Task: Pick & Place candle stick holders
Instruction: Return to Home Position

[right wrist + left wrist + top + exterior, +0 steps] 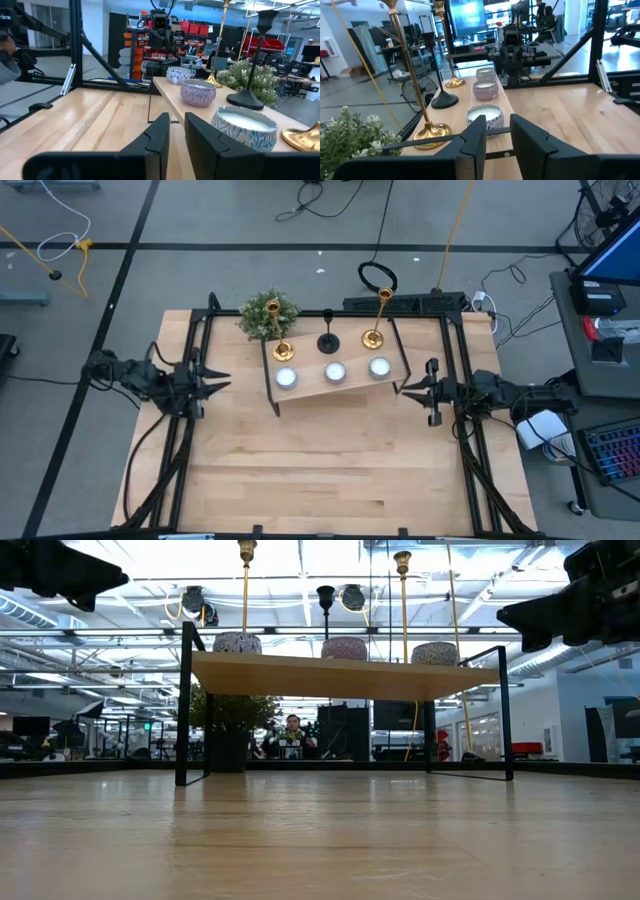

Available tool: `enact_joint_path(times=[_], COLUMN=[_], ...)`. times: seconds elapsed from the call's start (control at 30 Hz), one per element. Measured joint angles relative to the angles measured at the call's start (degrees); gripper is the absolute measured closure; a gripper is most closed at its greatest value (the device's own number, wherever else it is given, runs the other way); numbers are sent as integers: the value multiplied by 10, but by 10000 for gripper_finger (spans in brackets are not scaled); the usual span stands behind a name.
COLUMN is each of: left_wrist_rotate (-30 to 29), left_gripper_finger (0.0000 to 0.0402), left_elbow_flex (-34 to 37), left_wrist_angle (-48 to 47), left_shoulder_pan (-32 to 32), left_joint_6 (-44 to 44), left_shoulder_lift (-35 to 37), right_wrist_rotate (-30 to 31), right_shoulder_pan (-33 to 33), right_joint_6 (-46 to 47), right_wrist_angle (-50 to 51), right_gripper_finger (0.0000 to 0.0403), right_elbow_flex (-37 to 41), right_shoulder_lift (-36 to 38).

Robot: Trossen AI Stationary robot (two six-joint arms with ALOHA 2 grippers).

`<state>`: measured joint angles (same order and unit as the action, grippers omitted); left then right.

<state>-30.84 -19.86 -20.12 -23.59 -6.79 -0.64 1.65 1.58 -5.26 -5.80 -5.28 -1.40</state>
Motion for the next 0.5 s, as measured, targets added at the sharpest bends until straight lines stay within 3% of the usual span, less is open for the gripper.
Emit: enact_joint_path(times=[0.37, 0.5], left_wrist_rotate=[6, 35], left_gripper_finger=[309, 309], left_elbow_flex=[0, 30], left_wrist_angle=[2, 58], left_shoulder_pan=[0, 0], left_joint_6=[-3, -7], left_shoulder_lift=[0, -1], right_wrist_rotate=[-2, -2], right_shoulder_pan=[0, 0], right_joint_6=[-1, 0], right_wrist_angle=[0, 0], right_gripper_finger=[348, 348], right_elbow_flex=[17, 18], right_shoulder_lift=[12, 12])
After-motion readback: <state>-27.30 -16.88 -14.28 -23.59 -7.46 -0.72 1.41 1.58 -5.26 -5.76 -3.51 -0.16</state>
